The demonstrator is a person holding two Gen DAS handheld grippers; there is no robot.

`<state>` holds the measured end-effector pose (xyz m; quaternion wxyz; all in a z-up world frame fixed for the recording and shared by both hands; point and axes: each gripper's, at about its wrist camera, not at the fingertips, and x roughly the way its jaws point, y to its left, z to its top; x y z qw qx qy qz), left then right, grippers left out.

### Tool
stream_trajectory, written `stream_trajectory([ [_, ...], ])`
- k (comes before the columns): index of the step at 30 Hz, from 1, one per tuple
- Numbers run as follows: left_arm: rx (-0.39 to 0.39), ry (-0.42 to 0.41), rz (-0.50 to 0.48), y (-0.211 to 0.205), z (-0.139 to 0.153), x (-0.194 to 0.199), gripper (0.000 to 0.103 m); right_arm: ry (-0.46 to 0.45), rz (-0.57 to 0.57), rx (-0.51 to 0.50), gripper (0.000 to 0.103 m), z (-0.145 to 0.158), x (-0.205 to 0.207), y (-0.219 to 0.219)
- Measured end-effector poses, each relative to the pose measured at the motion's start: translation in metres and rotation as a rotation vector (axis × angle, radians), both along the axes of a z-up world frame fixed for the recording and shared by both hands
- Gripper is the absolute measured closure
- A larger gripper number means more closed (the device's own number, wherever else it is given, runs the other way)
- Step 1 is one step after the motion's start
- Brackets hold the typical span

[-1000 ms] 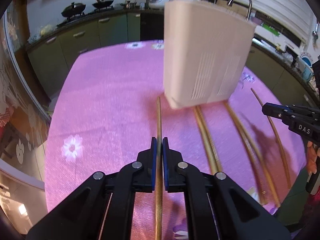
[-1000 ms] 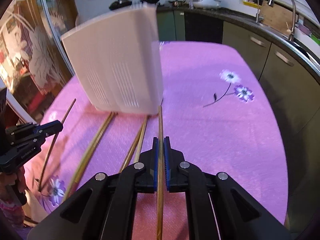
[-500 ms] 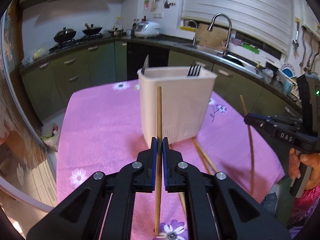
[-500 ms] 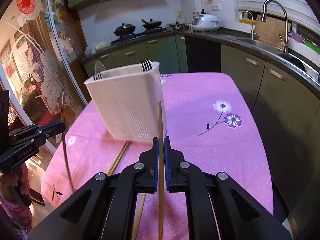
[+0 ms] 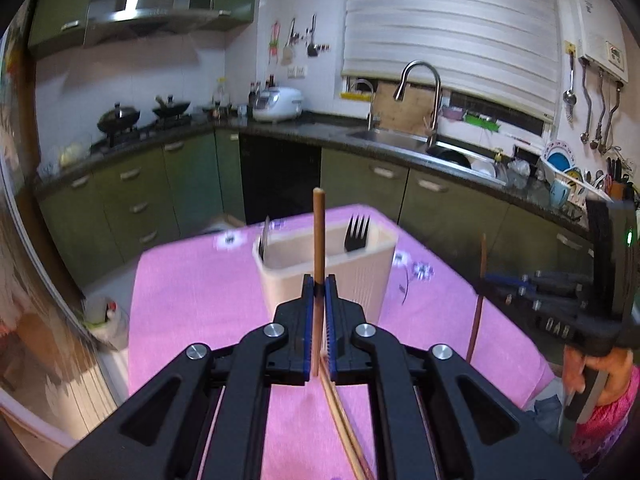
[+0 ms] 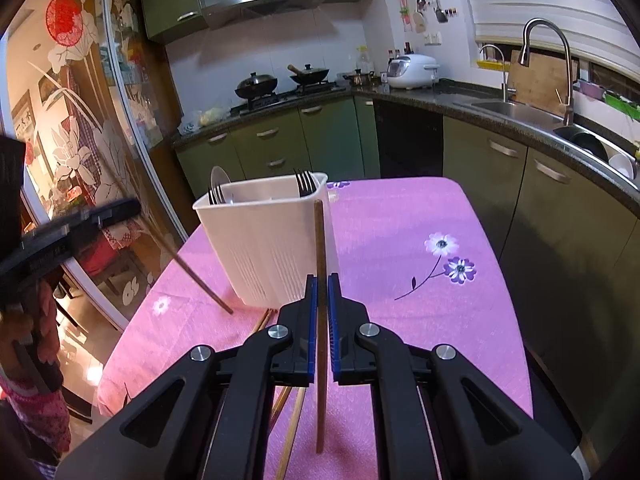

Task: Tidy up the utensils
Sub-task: 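Drop the chopstick into the holder with the left gripper while the right inserts its chopstick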

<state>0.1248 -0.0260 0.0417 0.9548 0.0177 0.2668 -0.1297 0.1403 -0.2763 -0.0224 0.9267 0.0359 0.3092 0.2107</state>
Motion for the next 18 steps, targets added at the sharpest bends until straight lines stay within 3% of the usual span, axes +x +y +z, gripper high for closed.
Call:
stream_trajectory([
  [11,0.034,-0.139,-0.042,-0.027,0.084,0.013,0.098,-0.002,-0.008,0.015,0.097,0.003,-0.002,-0.008],
  [18,0.032,-0.219,-0.008,-0.035,0.12,0.033,0.098,-0.001,-0.008,0.019,0.097,0.002,-0.002,-0.009],
])
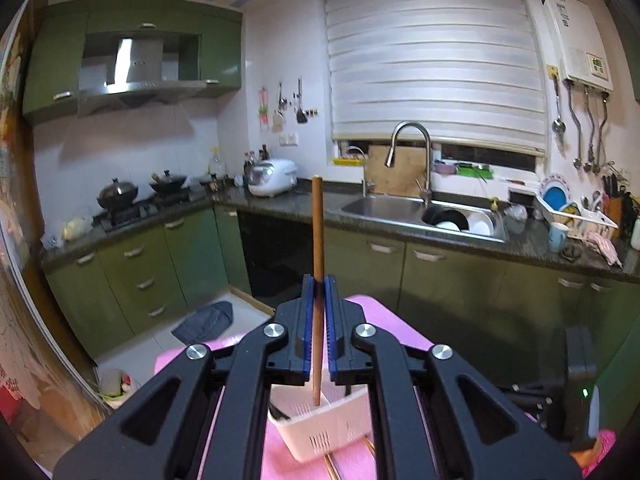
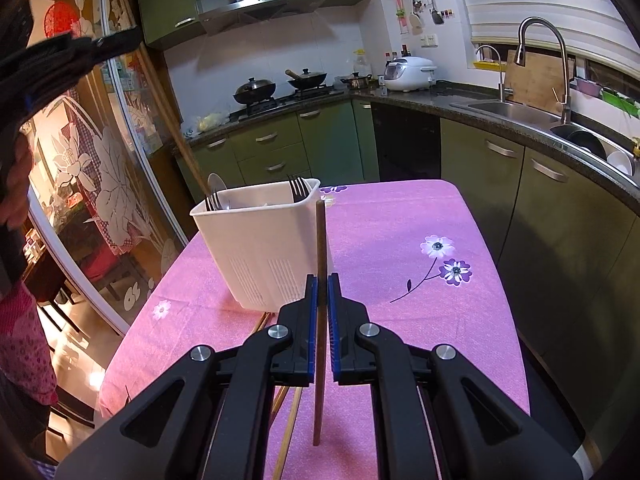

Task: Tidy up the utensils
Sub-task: 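Drop the chopstick into the holder with the left gripper while the right inserts its chopstick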

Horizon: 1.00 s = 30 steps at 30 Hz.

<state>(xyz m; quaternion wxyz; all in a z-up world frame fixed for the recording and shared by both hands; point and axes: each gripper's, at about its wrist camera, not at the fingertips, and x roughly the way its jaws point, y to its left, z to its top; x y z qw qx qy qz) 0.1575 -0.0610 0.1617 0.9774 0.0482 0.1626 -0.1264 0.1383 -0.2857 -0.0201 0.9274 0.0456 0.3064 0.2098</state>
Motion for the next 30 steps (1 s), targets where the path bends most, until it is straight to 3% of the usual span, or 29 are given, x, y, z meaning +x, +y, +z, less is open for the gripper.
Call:
stream_trajectory([
  [4,0.006,0.03,0.022,-0.002,-0.006,0.019,0.098,0.003,0.005,0.003,0.097,0.0,0.001,0.0],
  [12,0.026,0.183,0.065,0.005,-0.075,0.058,0.098,-0.031,0.019,0.007,0.097,0.017,0.0,0.003],
  [20,0.019,0.262,0.065,0.013,-0.121,0.058,0.093,-0.181,0.023,0.036,0.097,0.083,0.003,0.008],
  [23,0.005,0.261,0.063,0.017,-0.126,0.05,0.083,-0.238,0.034,0.072,0.097,0.114,0.01,0.011],
  [30,0.008,0.252,0.067,0.024,-0.127,0.031,0.08,-0.358,0.019,0.146,0.097,0.172,0.039,0.029],
])
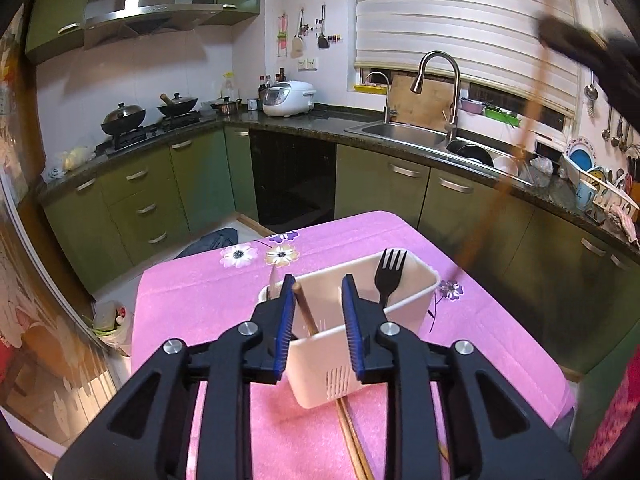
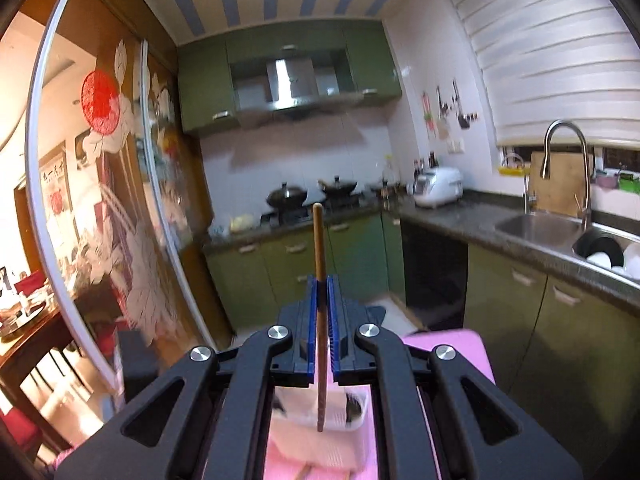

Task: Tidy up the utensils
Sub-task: 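Drop the chopstick into the holder with the left gripper while the right inserts its chopstick, then move both open grippers back to the remaining wooden chopsticks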

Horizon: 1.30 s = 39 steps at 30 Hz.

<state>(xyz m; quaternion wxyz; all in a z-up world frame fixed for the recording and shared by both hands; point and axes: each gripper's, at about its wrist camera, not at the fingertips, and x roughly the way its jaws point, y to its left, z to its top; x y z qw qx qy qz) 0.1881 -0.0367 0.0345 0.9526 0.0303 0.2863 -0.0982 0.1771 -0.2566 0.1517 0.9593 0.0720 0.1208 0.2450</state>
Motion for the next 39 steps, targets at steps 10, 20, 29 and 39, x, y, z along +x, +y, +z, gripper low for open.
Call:
stream_trajectory([
  [10,-0.002,0.021,0.013,0.014,-0.013,-0.011,0.074,0.144,-0.043,-0.101,0.097,-0.054,0.078,0.046],
  [20,0.0,0.126,0.013,0.017,-0.053,-0.023,0.066,0.246,-0.028,-0.225,0.088,-0.133,0.086,0.068],
  [29,0.055,0.306,-0.027,-0.012,-0.118,-0.047,0.057,0.214,-0.039,-0.204,0.075,-0.144,0.035,0.048],
  [39,0.003,0.423,-0.003,-0.008,-0.161,-0.05,0.057,0.352,-0.046,-0.121,0.069,-0.209,-0.019,-0.012],
])
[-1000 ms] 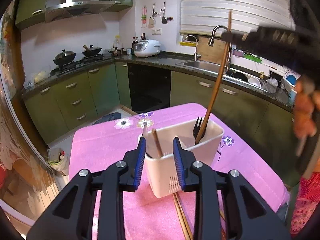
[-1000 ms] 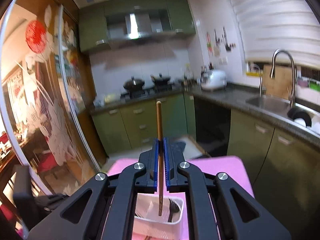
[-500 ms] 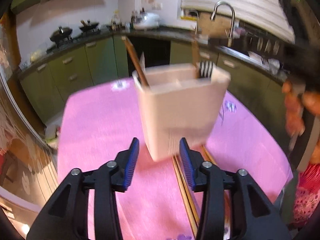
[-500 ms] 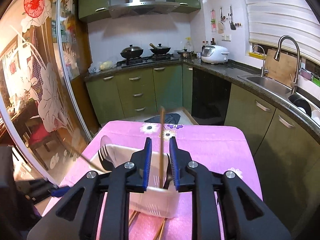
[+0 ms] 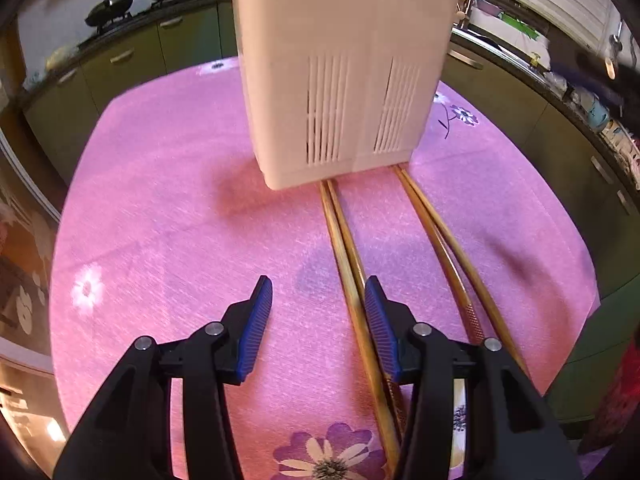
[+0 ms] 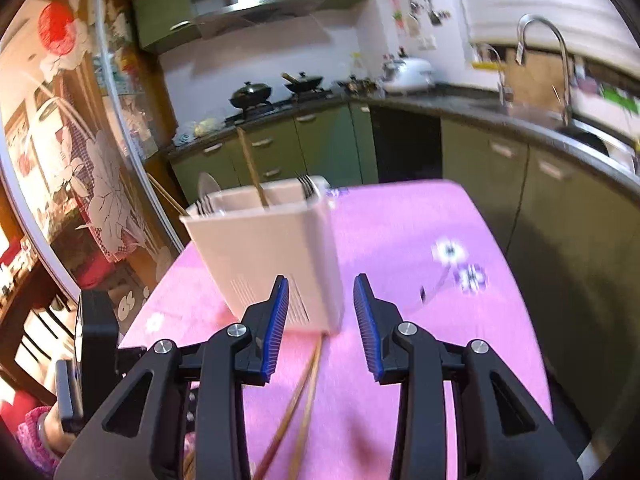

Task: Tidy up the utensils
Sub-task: 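Move both open grippers back to the remaining wooden chopsticks, then close the left gripper on a wooden chopstick while the right closes on another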

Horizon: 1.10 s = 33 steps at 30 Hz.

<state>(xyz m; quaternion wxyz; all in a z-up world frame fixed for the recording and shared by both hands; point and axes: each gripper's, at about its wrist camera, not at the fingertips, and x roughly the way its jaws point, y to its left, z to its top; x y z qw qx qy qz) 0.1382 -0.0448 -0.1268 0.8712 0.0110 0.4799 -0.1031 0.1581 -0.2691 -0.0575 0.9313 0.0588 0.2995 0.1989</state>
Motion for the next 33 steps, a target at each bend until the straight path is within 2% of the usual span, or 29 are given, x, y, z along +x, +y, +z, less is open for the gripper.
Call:
stream_trajectory([
  [7,0.033,0.015,0.004,-0.011,-0.009,0.001,0.056,0.106,-0.034,0.039,0.069,-0.04,-0.008,-0.026],
  [9,0.054,0.005,0.014,-0.012,-0.007,0.001,0.06,0.125,-0.028,0.037,0.069,-0.043,-0.004,-0.023],
  [10,0.038,0.008,0.015,-0.012,-0.006,0.003,0.066,0.132,-0.024,0.037,0.069,-0.045,-0.004,-0.022],
  [11,0.023,0.007,0.019,-0.01,-0.004,0.004,0.066,0.139,-0.019,0.038,0.069,-0.048,-0.004,-0.02],
  [14,0.045,-0.009,0.031,-0.01,-0.001,0.008,0.066,0.156,-0.006,0.035,0.069,-0.053,-0.002,-0.013],
  [27,0.05,0.009,0.04,-0.012,-0.011,0.03,0.064,0.176,0.002,0.033,0.069,-0.053,0.003,-0.007],
  [33,0.072,-0.006,0.045,-0.026,-0.015,0.033,0.064,0.2,0.03,-0.029,0.069,-0.064,0.005,0.017],
])
